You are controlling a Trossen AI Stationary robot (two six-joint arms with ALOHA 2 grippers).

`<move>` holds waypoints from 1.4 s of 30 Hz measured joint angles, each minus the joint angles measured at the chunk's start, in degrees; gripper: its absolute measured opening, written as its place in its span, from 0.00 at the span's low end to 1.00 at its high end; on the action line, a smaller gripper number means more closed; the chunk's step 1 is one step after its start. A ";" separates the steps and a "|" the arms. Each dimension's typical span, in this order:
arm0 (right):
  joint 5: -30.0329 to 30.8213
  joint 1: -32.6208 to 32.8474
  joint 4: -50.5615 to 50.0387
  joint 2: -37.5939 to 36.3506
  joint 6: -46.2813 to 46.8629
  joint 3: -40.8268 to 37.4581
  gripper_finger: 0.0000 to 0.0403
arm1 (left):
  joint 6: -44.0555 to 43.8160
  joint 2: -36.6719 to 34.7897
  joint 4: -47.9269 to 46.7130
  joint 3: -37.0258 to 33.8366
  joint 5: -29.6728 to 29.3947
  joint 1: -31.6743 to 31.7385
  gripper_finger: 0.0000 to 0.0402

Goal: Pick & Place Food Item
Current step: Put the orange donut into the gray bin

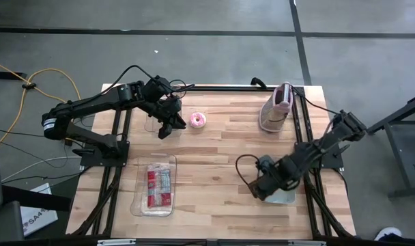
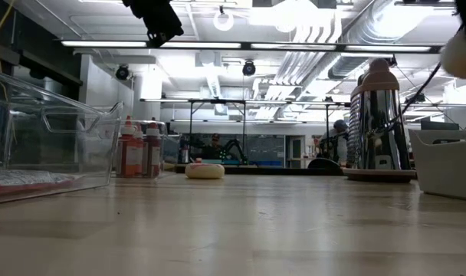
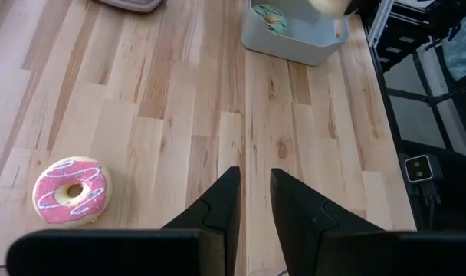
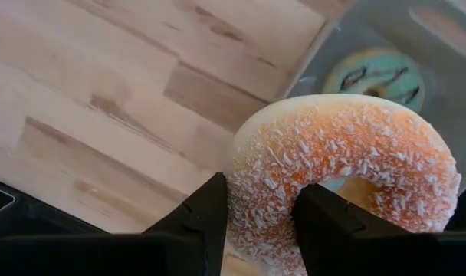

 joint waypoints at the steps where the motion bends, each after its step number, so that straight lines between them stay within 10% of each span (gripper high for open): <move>1: 0.25 0.83 -0.08 0.00 1.33 0.00 0.30 | 0.00 0.00 0.02 0.00 0.00 0.01 0.17; 42: -3.13 8.59 23.65 0.11 16.88 -24.55 0.30 | 0.00 0.00 0.00 0.00 0.00 -0.01 0.17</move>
